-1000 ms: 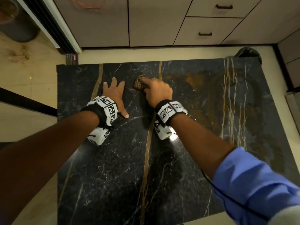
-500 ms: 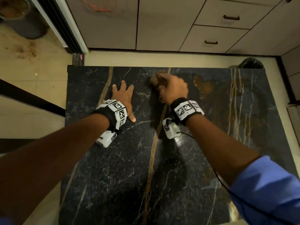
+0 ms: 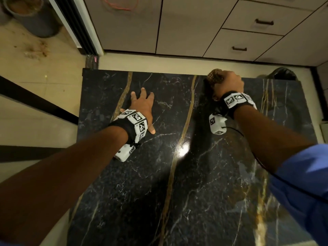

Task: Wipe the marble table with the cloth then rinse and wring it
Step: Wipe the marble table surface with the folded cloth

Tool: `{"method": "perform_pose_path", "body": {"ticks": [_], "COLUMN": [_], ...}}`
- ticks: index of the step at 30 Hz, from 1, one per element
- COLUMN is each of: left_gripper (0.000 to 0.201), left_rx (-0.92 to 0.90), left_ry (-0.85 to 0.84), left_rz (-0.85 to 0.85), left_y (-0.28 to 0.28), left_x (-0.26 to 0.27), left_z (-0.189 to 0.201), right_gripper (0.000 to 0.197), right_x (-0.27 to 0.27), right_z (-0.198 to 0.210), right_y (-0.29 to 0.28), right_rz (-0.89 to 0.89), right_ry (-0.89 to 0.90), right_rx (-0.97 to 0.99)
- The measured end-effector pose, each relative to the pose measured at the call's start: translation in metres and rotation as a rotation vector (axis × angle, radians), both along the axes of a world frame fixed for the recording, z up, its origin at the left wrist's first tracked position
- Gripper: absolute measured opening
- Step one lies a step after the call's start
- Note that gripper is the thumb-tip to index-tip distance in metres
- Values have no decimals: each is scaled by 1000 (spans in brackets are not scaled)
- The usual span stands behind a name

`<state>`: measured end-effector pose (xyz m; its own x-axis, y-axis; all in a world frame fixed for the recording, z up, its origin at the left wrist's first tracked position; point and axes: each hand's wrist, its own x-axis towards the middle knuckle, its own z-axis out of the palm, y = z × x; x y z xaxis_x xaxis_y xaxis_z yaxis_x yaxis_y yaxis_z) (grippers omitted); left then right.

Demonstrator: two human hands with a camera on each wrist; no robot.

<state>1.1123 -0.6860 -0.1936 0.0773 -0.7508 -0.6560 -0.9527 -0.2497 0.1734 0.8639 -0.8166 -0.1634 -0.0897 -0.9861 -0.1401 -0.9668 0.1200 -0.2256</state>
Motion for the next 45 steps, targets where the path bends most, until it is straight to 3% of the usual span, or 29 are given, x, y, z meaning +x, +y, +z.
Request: {"method": "perform_pose_path", "body": {"ticks": [3, 6, 9, 11, 15, 21, 24, 29, 35, 43, 45], "left_gripper": [147, 149, 150, 151, 149, 145, 147, 147, 143, 142, 131], "left_rx": [-10, -3, -15, -25, 3, 6, 4, 2, -16, -20, -48], "left_ry": [-6, -18, -19, -28, -19, -5, -14, -30, -69, -94, -128], "left_rz": [-8, -25, -30, -40, -25, -5, -12, -28, -30, -29, -22], "left_y": [-1, -2, -2, -3, -2, -1, -4, -4, 0, 3, 11], "left_x": [0, 1, 2, 1, 1, -1, 0, -2, -6, -8, -12], "left_z": [0, -1, -5, -7, -2, 2, 1, 7, 14, 19, 24], "right_gripper": [49, 46, 46, 46, 41, 31, 32, 43, 54, 59, 58], "right_x": [29, 92, 145, 157, 121, -17, -46, 4, 82, 70, 65], "right_z": [0, -7, -17, -22, -20, -5, 7, 5, -12, -25, -23], "right_y": [13, 33, 47, 42, 10, -38, -41, -13, 23, 25, 36], "right_rz": [81, 253, 438, 463, 313, 3, -7, 202, 438, 517, 569], "right_ry": [-68, -167, -127, -86, -39, 81, 95, -38, -77, -142, -145], "right_rx": [-98, -96, -51, -30, -24, 33, 0, -135, -31, 114, 132]}}
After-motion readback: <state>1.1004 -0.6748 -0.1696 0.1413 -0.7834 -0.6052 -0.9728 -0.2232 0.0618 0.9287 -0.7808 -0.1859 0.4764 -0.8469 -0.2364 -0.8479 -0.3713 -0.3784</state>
